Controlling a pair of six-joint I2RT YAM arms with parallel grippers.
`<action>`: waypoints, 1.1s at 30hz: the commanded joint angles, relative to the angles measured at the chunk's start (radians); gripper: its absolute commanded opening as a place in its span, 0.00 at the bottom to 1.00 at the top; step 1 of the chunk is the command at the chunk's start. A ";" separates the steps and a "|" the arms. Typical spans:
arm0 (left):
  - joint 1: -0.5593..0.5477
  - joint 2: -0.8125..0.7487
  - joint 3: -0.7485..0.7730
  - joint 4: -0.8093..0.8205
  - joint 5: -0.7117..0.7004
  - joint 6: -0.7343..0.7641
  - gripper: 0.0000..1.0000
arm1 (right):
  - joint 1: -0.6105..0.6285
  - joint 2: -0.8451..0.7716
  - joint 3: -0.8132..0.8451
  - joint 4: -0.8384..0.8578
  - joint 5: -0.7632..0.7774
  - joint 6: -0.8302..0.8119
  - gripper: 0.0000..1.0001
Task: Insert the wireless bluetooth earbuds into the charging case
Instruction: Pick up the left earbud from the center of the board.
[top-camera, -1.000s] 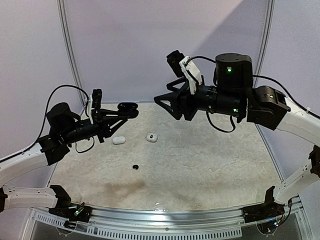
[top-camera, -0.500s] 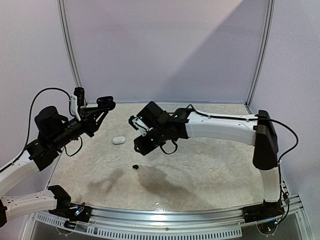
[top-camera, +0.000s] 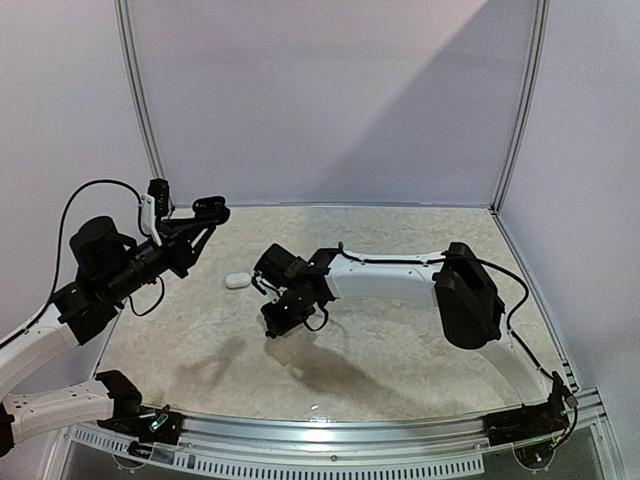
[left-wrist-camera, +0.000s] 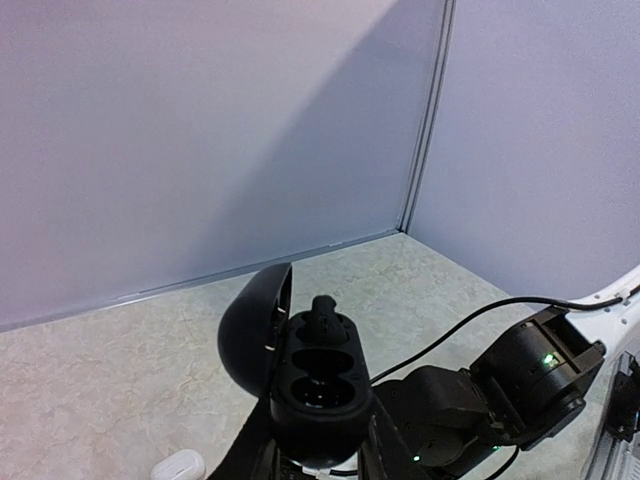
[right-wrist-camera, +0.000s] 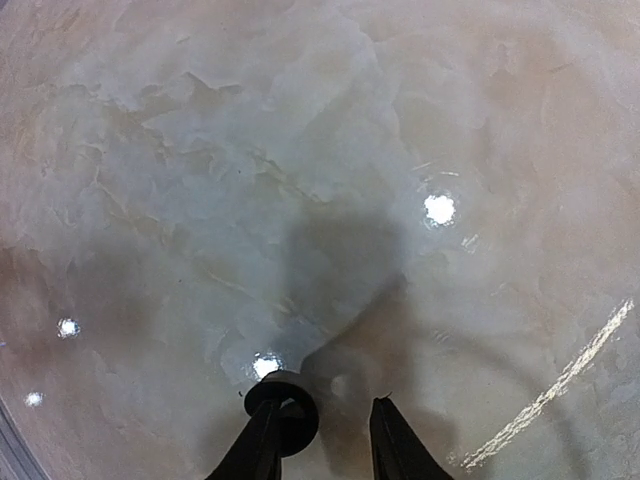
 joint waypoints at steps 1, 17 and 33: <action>0.012 0.006 -0.017 0.009 0.017 0.015 0.00 | -0.003 0.025 -0.008 0.007 -0.033 0.009 0.29; 0.021 0.023 -0.013 0.013 0.026 0.029 0.00 | 0.032 -0.007 -0.104 -0.001 -0.098 -0.059 0.22; 0.021 0.023 -0.020 0.013 0.033 0.033 0.00 | 0.032 -0.071 -0.113 0.013 -0.079 -0.098 0.06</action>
